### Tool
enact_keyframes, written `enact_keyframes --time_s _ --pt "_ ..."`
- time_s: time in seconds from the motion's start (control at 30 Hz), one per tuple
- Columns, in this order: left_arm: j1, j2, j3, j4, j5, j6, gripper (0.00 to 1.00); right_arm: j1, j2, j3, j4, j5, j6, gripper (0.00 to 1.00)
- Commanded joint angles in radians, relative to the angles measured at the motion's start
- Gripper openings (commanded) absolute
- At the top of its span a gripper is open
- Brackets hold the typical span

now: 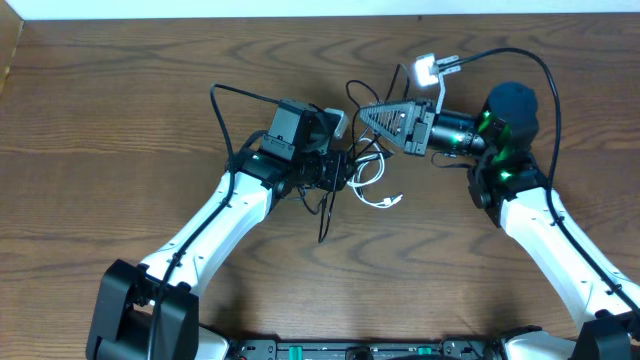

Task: Untangle cables

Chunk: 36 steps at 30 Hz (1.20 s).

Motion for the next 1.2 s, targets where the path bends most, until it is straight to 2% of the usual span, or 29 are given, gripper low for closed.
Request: enact_keyframes --time_s 0.0,0.1,0.17,0.23,0.33,0.47,0.57,0.63,0.67,0.77,0.87,1.0,1.17 --pt "0.001 0.01 0.002 0.005 -0.027 0.022 0.42 -0.002 -0.019 0.008 0.046 -0.037 0.072 0.01" --pt "0.0 0.014 0.002 0.004 -0.027 0.021 0.37 -0.002 -0.019 0.008 0.064 -0.043 0.082 0.01" --pt "-0.001 0.014 0.002 0.003 -0.026 0.021 0.2 -0.003 -0.019 0.008 0.061 -0.043 0.081 0.01" --pt "0.0 0.014 0.002 -0.003 -0.026 0.021 0.08 -0.004 -0.019 0.008 0.044 -0.038 0.072 0.01" --pt "0.0 0.011 0.002 -0.023 -0.026 0.021 0.08 -0.005 -0.019 0.008 -0.099 0.003 -0.01 0.01" --pt "0.0 -0.012 0.002 -0.041 -0.023 0.018 0.07 -0.005 -0.019 0.008 -0.478 0.222 -0.197 0.01" --pt "0.003 -0.069 0.002 -0.064 -0.023 0.018 0.07 -0.005 -0.019 0.008 -0.75 0.531 -0.297 0.01" --pt "0.011 -0.103 0.002 -0.084 -0.024 0.018 0.07 -0.006 -0.019 0.008 -0.85 0.683 -0.315 0.01" --pt "0.031 -0.151 0.002 -0.121 -0.027 0.018 0.07 -0.018 -0.019 0.008 -0.958 0.864 -0.34 0.01" --pt "0.094 -0.23 0.002 -0.18 -0.027 0.018 0.08 -0.059 -0.019 0.008 -1.063 1.057 -0.372 0.01" --pt "0.219 -0.328 0.002 -0.241 -0.027 0.018 0.07 -0.154 -0.019 0.008 -1.144 1.192 -0.423 0.01" --pt "0.429 -0.443 0.002 -0.271 -0.026 0.018 0.08 -0.314 -0.019 0.008 -1.204 1.231 -0.459 0.01" --pt "0.613 -0.509 0.002 -0.271 -0.019 0.0 0.08 -0.478 -0.019 0.008 -1.221 1.23 -0.466 0.01"
